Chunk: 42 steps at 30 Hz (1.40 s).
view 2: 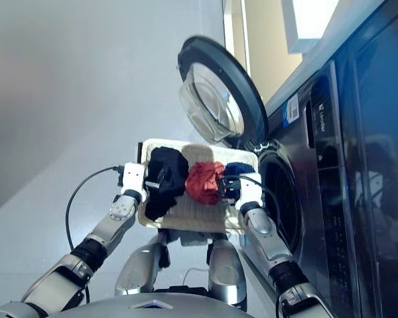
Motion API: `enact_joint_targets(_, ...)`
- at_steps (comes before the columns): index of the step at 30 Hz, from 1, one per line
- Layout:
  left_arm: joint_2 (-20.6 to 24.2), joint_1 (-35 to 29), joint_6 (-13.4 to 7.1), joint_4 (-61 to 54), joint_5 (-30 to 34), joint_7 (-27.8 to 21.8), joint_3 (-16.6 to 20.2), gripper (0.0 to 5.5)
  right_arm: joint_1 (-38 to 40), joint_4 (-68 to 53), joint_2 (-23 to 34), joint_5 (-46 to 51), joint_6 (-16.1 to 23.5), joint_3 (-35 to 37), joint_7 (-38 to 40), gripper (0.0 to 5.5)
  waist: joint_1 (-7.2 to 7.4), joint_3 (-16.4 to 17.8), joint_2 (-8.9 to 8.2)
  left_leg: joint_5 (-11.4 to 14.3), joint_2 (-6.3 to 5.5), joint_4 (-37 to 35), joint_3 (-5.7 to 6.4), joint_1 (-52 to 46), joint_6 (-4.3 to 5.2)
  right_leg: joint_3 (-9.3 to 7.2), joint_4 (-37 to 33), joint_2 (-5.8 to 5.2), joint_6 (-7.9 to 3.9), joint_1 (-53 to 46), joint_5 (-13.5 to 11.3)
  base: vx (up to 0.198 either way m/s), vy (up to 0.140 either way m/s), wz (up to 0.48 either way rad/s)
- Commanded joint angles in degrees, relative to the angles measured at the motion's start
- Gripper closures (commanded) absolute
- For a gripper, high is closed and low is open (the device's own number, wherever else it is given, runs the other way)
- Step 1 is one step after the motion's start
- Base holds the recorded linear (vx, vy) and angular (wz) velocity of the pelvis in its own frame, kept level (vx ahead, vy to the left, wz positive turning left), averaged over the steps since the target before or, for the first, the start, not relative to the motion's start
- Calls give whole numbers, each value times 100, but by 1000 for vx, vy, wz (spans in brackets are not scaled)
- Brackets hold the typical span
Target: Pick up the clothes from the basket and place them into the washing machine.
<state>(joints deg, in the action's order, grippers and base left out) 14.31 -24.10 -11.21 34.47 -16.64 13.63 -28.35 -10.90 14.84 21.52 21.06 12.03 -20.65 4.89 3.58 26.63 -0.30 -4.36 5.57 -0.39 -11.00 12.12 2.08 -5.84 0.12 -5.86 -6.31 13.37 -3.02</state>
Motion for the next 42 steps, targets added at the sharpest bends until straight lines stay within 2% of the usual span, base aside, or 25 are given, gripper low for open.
enact_joint_targets(1, 15, -262, -349, 96, 187, 231, 62, 0, -184, -904, -86, -28, 516, -227, 122, 0, 66, -77, -523, 359, 243, 963, 92, 504, 262, 550, 423, -411, -186, 299, -202, -75, -21, -28)
enact_joint_targets(3, 16, -414, -348, 170, 107, 355, 93, 0, -413, -1098, -128, -75, 530, -394, 169, 0, 72, 22, -575, 413, 286, 1109, 124, 668, 254, 636, 703, -306, -179, 568, -120, -82, -17, -84)
enact_joint_targets(6, 12, -737, -317, 300, 89, 527, 96, 0, -818, -1409, -175, -203, 552, -635, 276, 0, 101, 159, -612, 503, 380, 1491, 216, 1091, 236, 670, 1120, -244, -174, 1028, -21, -92, -25, -64)
enact_joint_targets(9, -16, -1029, -311, 536, 64, 697, 153, 0, -1176, -1516, -273, -235, 583, -814, 363, 0, 139, 251, -609, 642, 422, 1902, 318, 1523, 226, 693, 1558, -187, -163, 1465, 95, -82, -15, 82)
enact_joint_targets(14, -92, -1470, -289, 979, -90, 1028, 343, 0, -1486, -1761, -375, -169, 672, -1044, 380, 0, 192, 317, -616, 822, 465, 2447, 429, 2165, 208, 710, 2162, -155, -143, 2102, 288, -52, -6, 81)
enact_joint_targets(20, -59, -1913, -217, 1466, -232, 1177, 476, 0, -1622, -1844, -427, -140, 721, -1169, 467, 0, 278, 317, -639, 894, 497, 2818, 531, 2764, 231, 678, 2529, -152, -120, 2660, 410, 0, 0, 0)
enact_joint_targets(22, -17, -2055, -195, 1584, -176, 1259, 500, 0, -1658, -1871, -435, -144, 748, -1184, 492, 0, 301, 317, -639, 904, 509, 2863, 541, 2871, 245, 665, 2620, -150, -119, 2794, 436, 0, 0, 0)
enact_joint_targets(26, -45, -2273, -194, 1909, -541, 1250, 662, 0, -1708, -2126, -403, -109, 789, -1169, 532, 0, 354, 317, -694, 972, 571, 3081, 567, 3155, 266, 680, 2872, -100, -89, 3126, 531, 0, 0, 0)
enact_joint_targets(34, -35, -2660, -90, 2627, -764, 1204, 796, 0, -1720, -2423, -356, 77, 860, -1225, 437, 0, 422, 317, -727, 1119, 671, 3544, 660, 3527, 327, 661, 3349, -74, -60, 3514, 713, 0, 0, 0)
enact_joint_targets(42, 248, -3019, -27, 3045, -792, 1185, 928, 0, -1677, -2608, -184, 303, 891, -1279, 280, 0, 509, 317, -837, 1228, 771, 3848, 683, 3687, 357, 703, 3603, -21, -75, 3709, 785, 0, 0, 0)
